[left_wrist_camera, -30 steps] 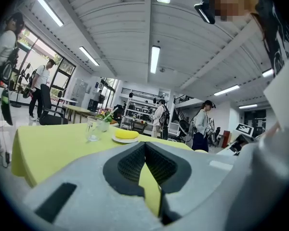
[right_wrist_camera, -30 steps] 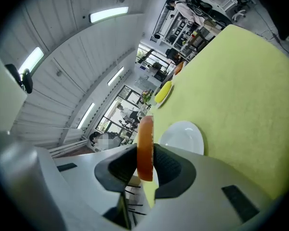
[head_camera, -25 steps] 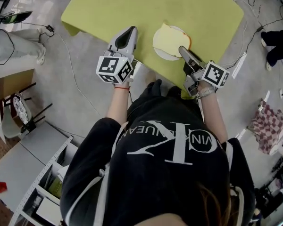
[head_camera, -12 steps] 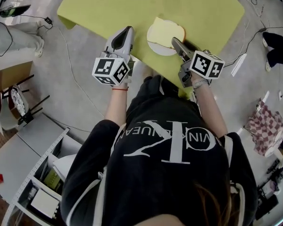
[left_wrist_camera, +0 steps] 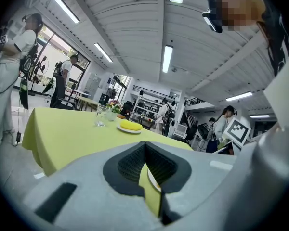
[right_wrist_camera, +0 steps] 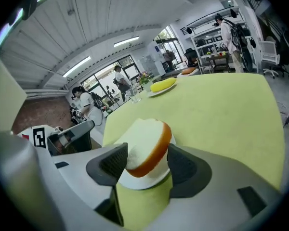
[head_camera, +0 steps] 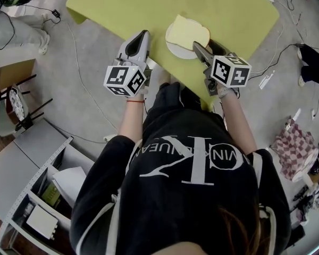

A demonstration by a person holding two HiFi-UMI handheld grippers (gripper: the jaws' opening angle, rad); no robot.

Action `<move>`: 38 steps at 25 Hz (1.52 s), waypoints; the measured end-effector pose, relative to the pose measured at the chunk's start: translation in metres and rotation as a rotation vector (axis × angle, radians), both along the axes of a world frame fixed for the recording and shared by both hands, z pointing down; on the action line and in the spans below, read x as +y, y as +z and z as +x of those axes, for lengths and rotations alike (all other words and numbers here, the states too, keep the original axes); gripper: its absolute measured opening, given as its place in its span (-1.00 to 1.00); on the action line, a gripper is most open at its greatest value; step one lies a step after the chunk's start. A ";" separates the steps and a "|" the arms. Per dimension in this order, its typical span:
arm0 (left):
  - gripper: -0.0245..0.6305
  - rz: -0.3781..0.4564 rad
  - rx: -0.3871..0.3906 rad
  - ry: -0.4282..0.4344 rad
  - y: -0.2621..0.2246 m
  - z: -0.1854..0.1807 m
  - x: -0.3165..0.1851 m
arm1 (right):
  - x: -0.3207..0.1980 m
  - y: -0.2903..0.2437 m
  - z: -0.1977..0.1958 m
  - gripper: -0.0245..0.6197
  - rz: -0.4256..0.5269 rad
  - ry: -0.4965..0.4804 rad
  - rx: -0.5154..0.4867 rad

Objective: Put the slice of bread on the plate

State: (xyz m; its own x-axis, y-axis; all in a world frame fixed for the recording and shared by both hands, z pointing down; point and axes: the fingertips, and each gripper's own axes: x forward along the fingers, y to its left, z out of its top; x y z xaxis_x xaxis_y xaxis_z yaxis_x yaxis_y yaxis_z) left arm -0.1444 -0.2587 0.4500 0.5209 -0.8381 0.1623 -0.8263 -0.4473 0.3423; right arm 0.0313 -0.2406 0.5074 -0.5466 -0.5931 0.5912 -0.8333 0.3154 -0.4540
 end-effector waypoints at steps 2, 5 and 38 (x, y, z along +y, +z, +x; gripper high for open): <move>-0.89 0.002 -0.003 -0.004 -0.001 0.000 0.002 | 0.000 -0.001 -0.001 -0.14 0.008 -0.014 0.011; -0.89 0.002 -0.006 -0.015 -0.002 -0.003 0.005 | 0.003 0.000 -0.003 -0.09 0.014 -0.039 0.035; -0.89 0.136 -0.112 0.019 -0.052 0.019 -0.009 | -0.014 -0.068 0.037 -0.87 0.359 -0.043 0.055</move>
